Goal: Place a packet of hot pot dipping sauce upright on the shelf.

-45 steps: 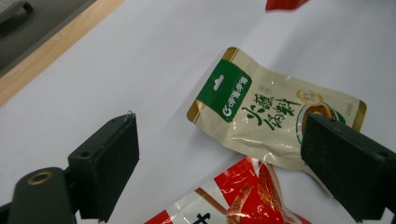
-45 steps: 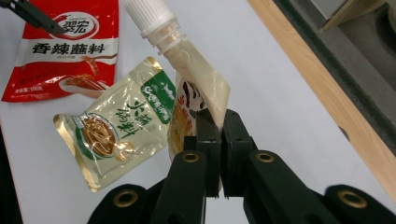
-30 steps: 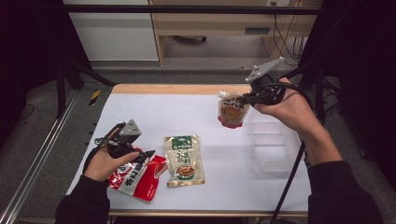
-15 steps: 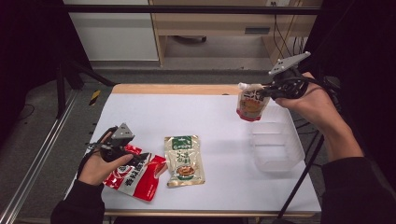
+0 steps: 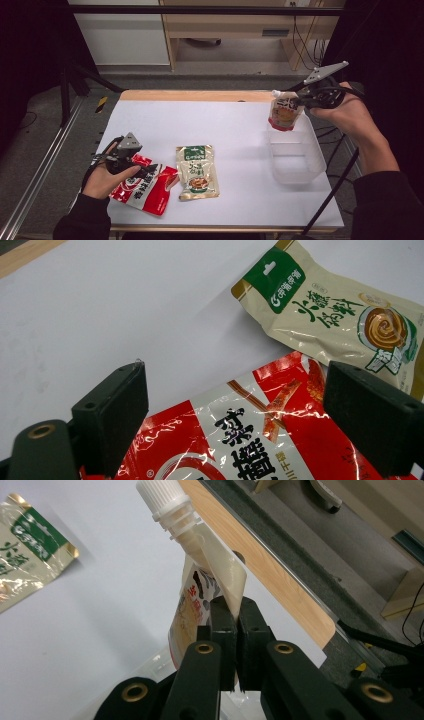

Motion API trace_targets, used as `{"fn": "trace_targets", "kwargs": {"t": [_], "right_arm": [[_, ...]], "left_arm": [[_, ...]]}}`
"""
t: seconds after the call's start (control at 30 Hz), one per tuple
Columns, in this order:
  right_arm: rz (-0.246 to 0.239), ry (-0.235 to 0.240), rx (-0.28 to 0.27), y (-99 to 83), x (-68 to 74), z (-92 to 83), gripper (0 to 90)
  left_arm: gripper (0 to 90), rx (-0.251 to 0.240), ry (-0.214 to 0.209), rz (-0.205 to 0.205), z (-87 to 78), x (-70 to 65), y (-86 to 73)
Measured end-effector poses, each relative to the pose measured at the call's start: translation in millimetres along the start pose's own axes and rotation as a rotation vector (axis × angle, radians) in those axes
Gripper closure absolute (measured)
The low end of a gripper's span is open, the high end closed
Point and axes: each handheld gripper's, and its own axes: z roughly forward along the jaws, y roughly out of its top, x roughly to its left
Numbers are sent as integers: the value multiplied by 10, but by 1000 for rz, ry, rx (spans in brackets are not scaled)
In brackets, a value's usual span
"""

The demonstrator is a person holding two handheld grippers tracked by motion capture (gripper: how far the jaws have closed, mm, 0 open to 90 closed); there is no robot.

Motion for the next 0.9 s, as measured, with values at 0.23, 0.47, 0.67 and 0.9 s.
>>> {"fn": "trace_targets", "kwargs": {"t": [0.23, 0.47, 0.67, 0.9], "right_arm": [[24, -16, 21, -174, -125, 123, 885], [13, -16, 31, -227, -213, 259, 885], [1, -4, 30, -238, -275, 402, 885], [-21, 11, 33, -231, -321, 539, 884]], "left_arm": [[111, -6, -1, 0, -13, -3, 8], [111, -5, 0, -2, -14, 3, 5], [111, -1, 4, -9, -14, 25, -14], [111, 4, 3, -13, -8, 41, -28]]}}
